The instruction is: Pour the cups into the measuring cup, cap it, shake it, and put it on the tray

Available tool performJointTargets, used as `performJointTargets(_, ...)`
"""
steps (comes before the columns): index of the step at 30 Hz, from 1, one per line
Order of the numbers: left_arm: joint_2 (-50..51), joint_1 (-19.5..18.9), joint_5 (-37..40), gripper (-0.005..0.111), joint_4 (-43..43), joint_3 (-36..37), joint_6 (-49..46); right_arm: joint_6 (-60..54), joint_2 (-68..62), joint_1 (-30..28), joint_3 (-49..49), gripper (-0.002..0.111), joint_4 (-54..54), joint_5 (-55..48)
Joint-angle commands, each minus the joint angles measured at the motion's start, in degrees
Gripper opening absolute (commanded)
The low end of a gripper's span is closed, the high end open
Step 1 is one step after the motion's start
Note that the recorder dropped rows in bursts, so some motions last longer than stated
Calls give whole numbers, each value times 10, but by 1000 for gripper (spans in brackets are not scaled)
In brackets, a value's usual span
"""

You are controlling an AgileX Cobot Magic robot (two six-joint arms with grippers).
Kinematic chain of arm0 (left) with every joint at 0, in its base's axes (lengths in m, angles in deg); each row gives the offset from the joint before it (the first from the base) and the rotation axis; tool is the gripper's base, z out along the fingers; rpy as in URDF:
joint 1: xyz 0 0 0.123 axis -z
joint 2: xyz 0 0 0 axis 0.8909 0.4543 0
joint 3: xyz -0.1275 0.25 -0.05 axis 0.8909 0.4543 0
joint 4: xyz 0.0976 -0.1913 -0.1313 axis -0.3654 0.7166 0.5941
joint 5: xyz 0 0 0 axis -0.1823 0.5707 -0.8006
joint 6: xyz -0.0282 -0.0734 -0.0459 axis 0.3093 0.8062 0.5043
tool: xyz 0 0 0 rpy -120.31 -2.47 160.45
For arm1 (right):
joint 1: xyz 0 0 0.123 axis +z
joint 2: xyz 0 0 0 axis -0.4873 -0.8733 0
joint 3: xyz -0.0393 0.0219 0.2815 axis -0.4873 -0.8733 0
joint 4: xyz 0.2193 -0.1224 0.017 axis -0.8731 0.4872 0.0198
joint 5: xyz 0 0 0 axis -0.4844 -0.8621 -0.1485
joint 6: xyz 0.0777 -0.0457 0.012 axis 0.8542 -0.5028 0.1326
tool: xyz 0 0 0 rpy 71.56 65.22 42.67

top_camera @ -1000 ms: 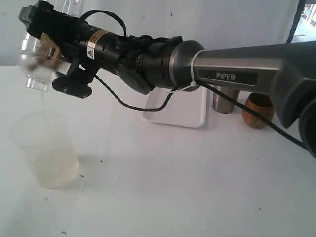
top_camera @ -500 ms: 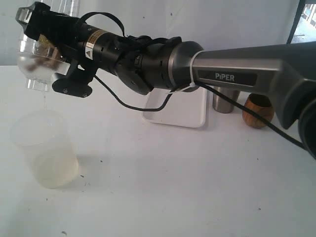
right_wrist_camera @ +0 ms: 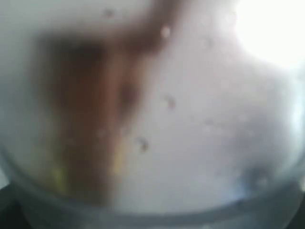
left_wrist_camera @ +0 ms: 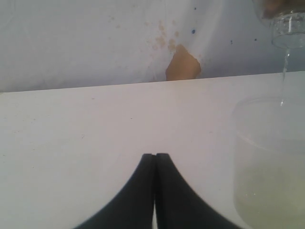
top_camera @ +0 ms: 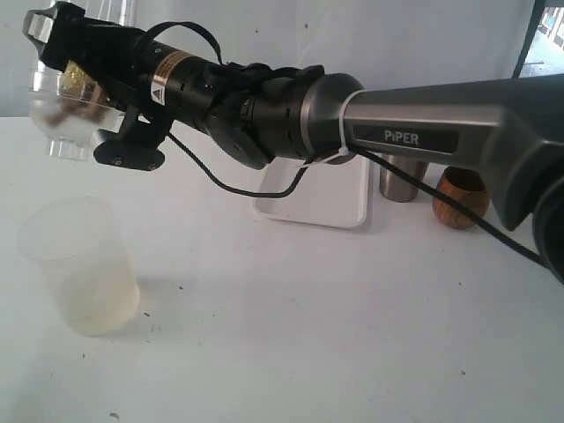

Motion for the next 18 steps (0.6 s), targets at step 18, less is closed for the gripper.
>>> performJointTargets(18, 1, 1, -2, 0, 4, 0, 1, -15, 8, 11, 6, 0, 35, 19)
